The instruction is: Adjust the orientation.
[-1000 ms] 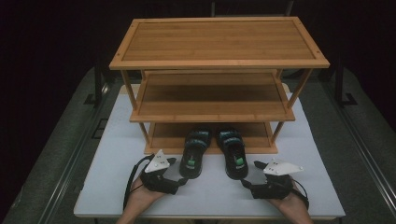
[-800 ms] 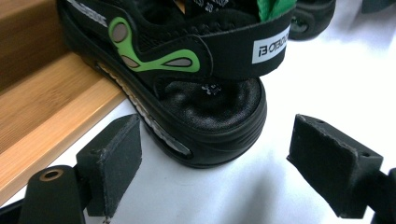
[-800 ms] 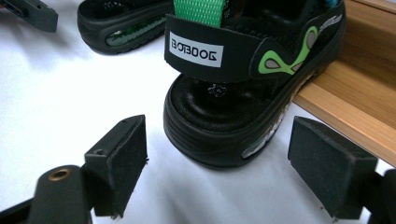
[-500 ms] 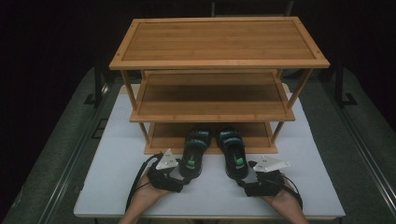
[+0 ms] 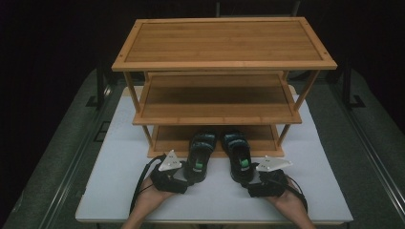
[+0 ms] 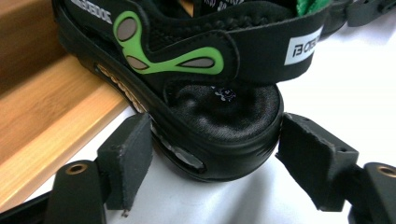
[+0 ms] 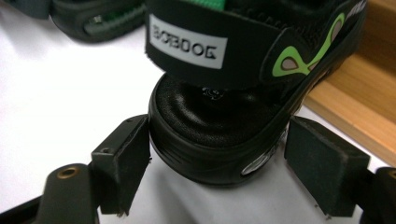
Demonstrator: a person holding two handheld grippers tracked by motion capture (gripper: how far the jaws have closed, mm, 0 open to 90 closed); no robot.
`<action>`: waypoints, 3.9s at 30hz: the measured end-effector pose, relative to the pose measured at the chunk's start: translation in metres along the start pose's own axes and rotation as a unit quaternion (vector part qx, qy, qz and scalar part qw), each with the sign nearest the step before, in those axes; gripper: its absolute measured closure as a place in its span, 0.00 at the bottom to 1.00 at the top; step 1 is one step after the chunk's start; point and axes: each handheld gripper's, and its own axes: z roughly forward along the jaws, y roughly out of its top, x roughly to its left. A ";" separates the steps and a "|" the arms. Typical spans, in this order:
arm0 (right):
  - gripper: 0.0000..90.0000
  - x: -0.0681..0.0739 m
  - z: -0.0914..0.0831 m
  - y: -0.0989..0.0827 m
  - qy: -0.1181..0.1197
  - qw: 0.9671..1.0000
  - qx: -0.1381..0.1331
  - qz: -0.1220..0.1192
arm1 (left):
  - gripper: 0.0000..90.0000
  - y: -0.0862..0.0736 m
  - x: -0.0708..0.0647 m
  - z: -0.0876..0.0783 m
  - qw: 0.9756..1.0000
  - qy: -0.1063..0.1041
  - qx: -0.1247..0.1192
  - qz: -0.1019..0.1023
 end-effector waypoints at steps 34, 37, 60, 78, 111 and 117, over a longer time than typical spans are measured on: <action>0.26 -0.006 0.015 0.029 0.007 1.000 -0.029 0.007 | 0.34 0.031 0.013 0.021 0.999 -0.007 -0.026 -0.024; 0.26 -0.004 0.020 0.030 -0.001 1.000 -0.022 0.000 | 0.34 0.032 0.014 0.023 0.999 -0.003 -0.027 -0.025; 0.36 0.004 0.012 0.016 -0.037 0.998 -0.055 0.014 | 0.39 0.026 0.003 0.014 1.000 0.004 -0.023 -0.017; 0.83 0.027 0.003 0.007 -0.067 0.996 -0.046 -0.018 | 0.76 0.017 -0.009 0.008 0.998 0.026 -0.053 -0.015; 0.87 0.021 0.024 0.025 -0.084 0.994 -0.066 0.000 | 0.80 0.027 -0.005 0.026 0.995 0.070 -0.063 -0.038; 0.87 0.018 0.030 0.028 -0.091 0.994 -0.067 0.004 | 0.80 0.033 -0.003 0.032 0.993 0.098 -0.056 -0.028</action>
